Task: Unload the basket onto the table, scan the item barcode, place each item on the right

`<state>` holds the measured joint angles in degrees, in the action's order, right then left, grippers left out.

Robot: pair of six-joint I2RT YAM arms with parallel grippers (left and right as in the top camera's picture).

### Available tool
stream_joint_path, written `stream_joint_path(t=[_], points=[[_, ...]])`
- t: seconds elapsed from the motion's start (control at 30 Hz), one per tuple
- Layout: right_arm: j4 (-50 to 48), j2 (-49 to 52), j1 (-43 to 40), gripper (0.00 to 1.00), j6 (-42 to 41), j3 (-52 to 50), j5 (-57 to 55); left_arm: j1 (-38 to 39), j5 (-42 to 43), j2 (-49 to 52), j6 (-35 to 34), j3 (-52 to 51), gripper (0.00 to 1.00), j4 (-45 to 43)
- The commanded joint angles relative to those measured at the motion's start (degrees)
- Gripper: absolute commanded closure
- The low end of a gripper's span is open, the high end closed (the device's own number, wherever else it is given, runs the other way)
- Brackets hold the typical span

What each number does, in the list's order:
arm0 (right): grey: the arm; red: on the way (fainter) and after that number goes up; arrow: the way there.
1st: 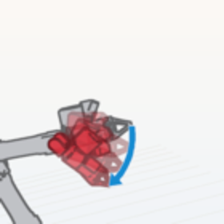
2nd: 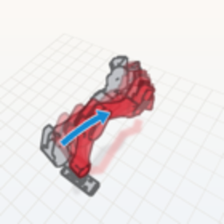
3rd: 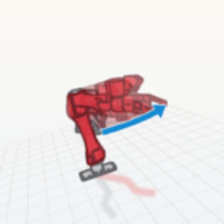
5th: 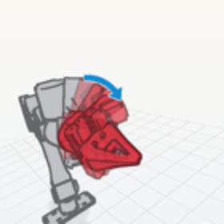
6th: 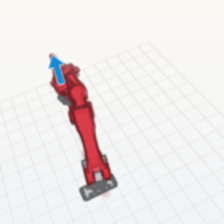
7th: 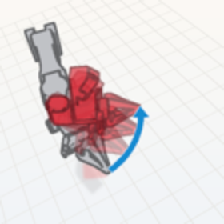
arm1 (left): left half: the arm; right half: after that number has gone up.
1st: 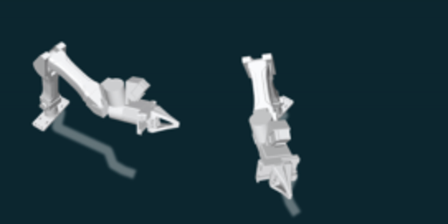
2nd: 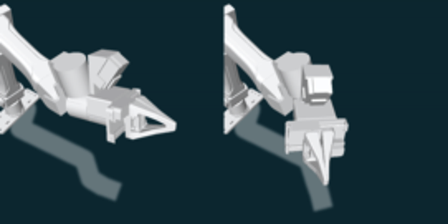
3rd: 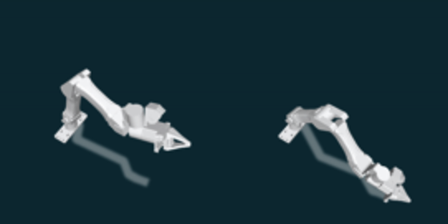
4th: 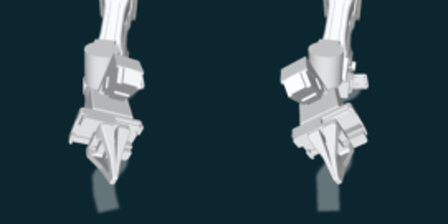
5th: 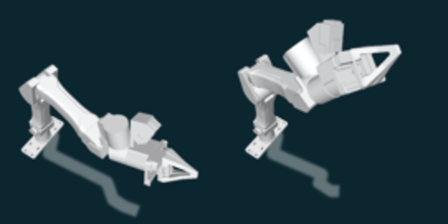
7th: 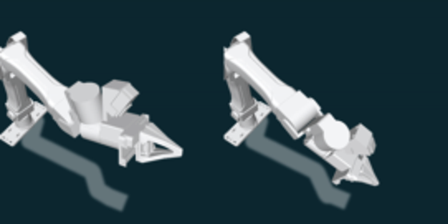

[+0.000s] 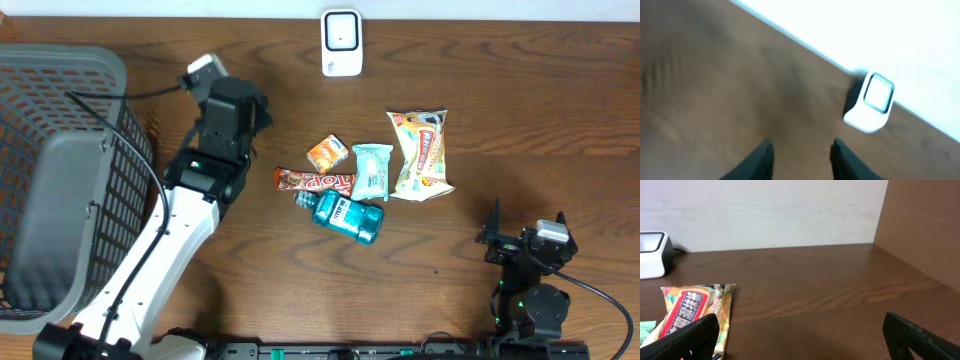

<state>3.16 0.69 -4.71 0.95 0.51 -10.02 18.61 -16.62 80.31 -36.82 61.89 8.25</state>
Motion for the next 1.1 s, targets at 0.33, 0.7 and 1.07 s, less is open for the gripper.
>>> stream_joint_path(t=[0.33, 0.7, 1.07], points=[[0.04, -0.24, -0.13, 0.01, 0.85, -0.20, 0.07, 0.00, -34.18, -13.03, 39.67, 9.33, 0.50, -21.05], [0.04, -0.24, -0.13, 0.01, 0.87, -0.20, 0.07, -0.15, -27.65, -16.55, 55.39, 9.20, 0.50, -11.10], [0.04, -0.24, -0.13, 0.01, 0.87, -0.20, 0.07, -6.47, -3.19, -28.76, 45.83, 2.54, 0.49, 4.59]])
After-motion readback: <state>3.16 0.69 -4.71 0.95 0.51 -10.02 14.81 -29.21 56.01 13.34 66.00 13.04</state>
